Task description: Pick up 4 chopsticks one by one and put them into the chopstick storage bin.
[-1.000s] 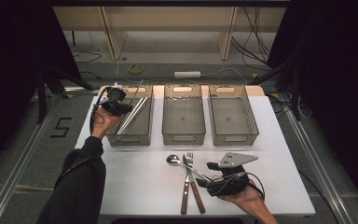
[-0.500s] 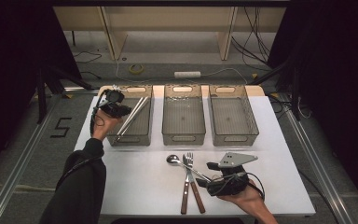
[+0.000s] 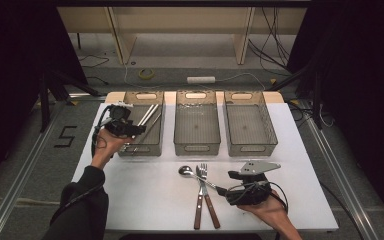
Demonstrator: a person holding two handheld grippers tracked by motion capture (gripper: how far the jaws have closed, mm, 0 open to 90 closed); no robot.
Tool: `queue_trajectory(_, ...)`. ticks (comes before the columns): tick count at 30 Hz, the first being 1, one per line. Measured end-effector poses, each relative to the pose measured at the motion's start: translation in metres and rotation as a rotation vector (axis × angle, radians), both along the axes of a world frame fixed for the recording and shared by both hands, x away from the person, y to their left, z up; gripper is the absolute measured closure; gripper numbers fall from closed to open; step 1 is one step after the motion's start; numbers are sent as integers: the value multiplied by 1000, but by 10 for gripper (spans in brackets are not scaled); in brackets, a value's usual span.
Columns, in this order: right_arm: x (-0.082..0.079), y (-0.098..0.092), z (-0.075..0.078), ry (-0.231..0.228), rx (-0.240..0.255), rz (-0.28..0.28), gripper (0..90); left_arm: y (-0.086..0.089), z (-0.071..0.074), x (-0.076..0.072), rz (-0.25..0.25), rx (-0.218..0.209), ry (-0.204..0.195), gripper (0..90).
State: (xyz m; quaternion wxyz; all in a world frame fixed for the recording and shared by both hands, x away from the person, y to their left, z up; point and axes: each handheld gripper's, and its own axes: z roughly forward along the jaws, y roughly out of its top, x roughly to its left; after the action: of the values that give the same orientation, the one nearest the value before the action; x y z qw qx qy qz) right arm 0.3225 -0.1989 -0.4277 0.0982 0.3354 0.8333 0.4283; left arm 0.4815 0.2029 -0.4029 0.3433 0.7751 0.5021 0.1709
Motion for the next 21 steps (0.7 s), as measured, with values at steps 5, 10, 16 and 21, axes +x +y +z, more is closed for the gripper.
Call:
queue_trajectory(5,4,-5,-1,8,-13,-26,329,3,-5,-21,1,-36,-28,326)
queue_trajectory(10,6,-6,-4,22,-26,-27,338,-2,-7,-41,-36,-72,-56,295)
queue_trajectory(16,7,-4,-8,34,-62,-22,338,-5,-5,-54,-55,-139,-87,261)
queue_trajectory(21,7,-3,-10,50,-67,-12,338,-6,-5,-63,-71,-165,-107,242)
